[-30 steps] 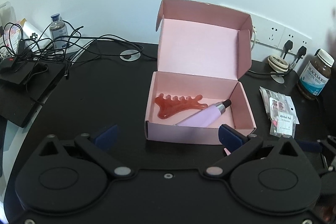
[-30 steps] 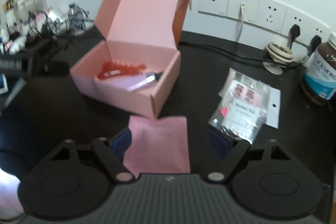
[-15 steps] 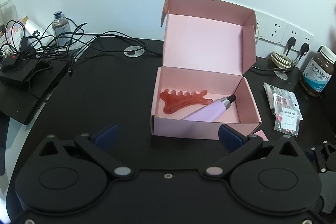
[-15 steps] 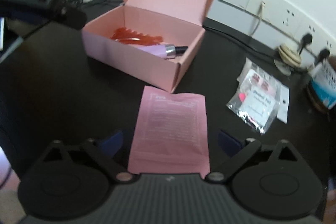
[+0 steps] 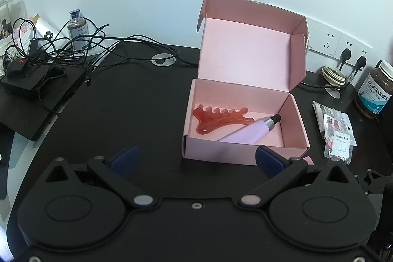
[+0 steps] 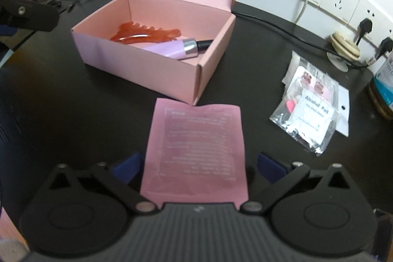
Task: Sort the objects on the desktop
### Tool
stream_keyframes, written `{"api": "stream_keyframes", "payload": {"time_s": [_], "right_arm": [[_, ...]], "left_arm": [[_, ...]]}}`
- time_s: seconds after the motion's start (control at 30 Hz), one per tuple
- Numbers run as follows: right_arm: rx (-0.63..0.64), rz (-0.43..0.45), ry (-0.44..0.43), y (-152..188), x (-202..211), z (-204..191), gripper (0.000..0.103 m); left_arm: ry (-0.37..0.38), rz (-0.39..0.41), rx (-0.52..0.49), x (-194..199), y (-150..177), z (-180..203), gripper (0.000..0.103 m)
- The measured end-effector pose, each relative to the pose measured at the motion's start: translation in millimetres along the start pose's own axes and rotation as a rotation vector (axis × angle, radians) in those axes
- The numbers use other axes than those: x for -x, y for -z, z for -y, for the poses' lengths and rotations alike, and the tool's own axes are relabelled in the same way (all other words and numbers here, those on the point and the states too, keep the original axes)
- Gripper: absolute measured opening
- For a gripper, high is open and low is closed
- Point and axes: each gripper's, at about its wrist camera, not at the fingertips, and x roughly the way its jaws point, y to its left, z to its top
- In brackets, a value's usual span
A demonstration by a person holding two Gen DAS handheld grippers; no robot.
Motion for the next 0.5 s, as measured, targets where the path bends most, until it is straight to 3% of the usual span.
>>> {"api": "stream_keyframes", "payload": {"time_s": [0.2,0.33,0.5], "right_arm": [[-0.058,0.004,-0.042,3.7,-1.6,7.4,0.101],[-0.043,0.03,-0.056,3.5,1.9,8.0,0.087],[-0.047,0.036,-0.063,2.8,4.7,8.7,0.083]], "left_arm": [[0.002,0.002,-0.001,-0.1,-0.8,0.4,0.103],[0.003,0.001,-0.004,-0.7,-1.1,1.0,0.103],[0.006,0.004,-0.007,-0.1,-2.2,1.0,0.103]]}}
